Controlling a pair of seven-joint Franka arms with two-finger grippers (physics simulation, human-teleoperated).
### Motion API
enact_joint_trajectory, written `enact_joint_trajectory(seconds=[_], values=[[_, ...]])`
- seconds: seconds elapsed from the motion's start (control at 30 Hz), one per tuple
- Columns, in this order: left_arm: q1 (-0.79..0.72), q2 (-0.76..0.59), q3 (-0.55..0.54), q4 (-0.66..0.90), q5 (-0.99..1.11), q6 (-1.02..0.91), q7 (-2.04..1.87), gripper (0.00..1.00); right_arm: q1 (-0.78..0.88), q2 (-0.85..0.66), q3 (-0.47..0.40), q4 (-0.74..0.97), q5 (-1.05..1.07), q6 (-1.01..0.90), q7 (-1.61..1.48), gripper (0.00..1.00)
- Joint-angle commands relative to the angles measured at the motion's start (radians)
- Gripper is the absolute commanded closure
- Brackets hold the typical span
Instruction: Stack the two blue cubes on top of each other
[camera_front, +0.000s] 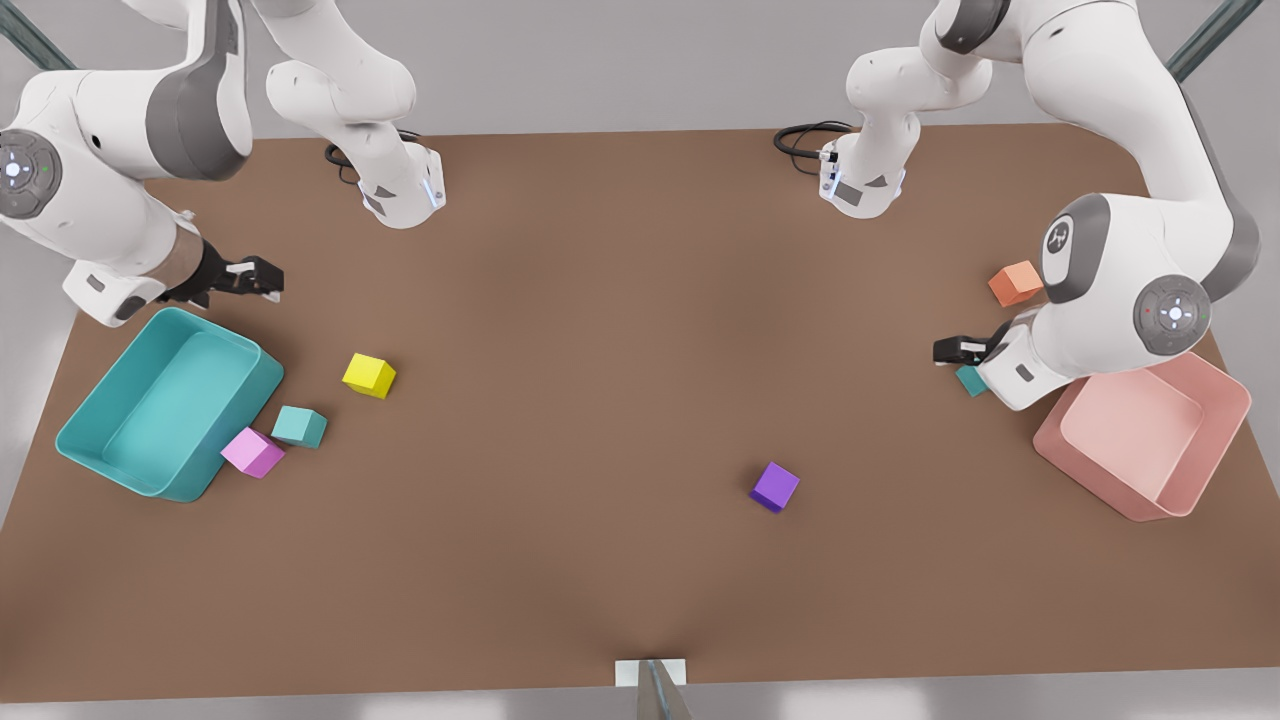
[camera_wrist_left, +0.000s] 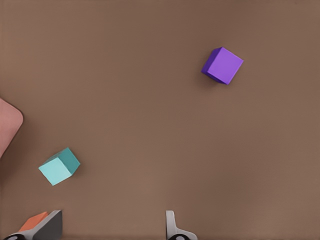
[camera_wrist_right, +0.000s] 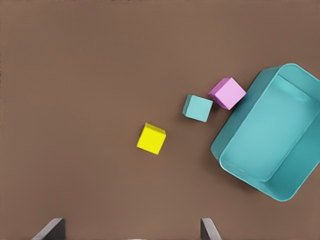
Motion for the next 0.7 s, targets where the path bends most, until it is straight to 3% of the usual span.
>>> enact_joint_trajectory(seconds=[0.0, 0.1, 0.23, 0.37, 0.67], values=[[0.000, 0.011, 0.000, 0.000, 0.000, 0.000, -0.033, 0.00, -0.056, -0.001, -0.001, 0.000, 0.000, 0.028, -0.057, 0.00], [0.000, 0.011, 0.000, 0.000, 0.000, 0.000, -0.035, 0.00, -0.050, 0.109, -0.004, 0.000, -0.007, 0.012, -0.086, 0.00], [0.000, 0.013, 0.000, 0.000, 0.000, 0.000, -0.033, 0.00, -0.091, 0.324, -0.008, 0.000, -0.089, 0.245, -0.880, 0.00], [0.000, 0.013, 0.000, 0.000, -0.003, 0.000, -0.035, 0.00, -0.101, 0.389, -0.007, -0.024, -0.081, 0.374, -1.388, 0.00], [0.003, 0.013, 0.000, -0.002, -0.003, -0.045, -0.035, 0.00, -0.168, 0.395, -0.007, -0.227, -0.032, 0.589, -1.710, 0.00]])
